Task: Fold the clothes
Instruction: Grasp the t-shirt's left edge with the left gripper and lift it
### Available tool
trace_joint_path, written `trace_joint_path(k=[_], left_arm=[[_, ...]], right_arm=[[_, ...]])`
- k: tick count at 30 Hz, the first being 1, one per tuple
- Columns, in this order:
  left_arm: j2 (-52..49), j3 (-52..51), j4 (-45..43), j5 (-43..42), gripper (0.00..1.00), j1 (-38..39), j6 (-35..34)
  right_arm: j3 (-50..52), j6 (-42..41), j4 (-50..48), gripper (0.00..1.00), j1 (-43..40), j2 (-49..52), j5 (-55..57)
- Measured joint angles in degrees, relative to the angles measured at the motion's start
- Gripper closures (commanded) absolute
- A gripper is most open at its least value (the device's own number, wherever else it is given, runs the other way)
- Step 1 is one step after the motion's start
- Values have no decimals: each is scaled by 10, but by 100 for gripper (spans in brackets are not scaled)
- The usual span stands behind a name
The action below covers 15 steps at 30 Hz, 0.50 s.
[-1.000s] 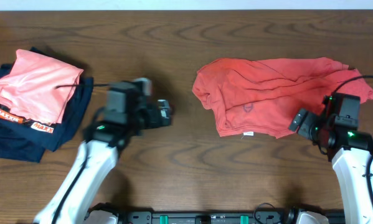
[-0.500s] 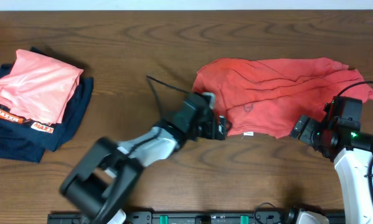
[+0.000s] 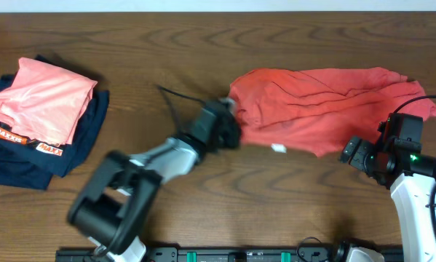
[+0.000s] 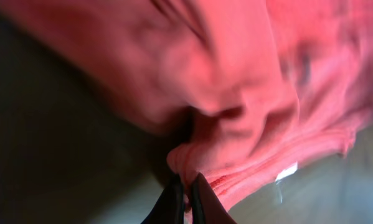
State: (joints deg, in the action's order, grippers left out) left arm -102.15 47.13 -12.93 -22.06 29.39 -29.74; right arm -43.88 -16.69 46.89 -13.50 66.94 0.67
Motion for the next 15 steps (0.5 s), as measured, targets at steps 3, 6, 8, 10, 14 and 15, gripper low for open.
trace_joint_path(k=[3, 6, 8, 10, 14, 15], left_arm=[[40, 55, 45, 2, 94, -93, 11], [69, 128, 83, 6, 94, -172, 16], [81, 167, 96, 10, 94, -213, 17], [88, 184, 105, 14, 66, -242, 18], [90, 188, 186, 17, 30, -267, 27], [88, 188, 213, 17, 28, -266, 27]], right_arm=[[0, 1, -1, 2, 0, 0, 2], [0, 3, -2, 2, 0, 0, 3], [0, 4, -2, 2, 0, 0, 3], [0, 4, 0, 2, 0, 0, 3], [0, 5, 0, 2, 0, 0, 3], [0, 5, 0, 2, 0, 0, 3]])
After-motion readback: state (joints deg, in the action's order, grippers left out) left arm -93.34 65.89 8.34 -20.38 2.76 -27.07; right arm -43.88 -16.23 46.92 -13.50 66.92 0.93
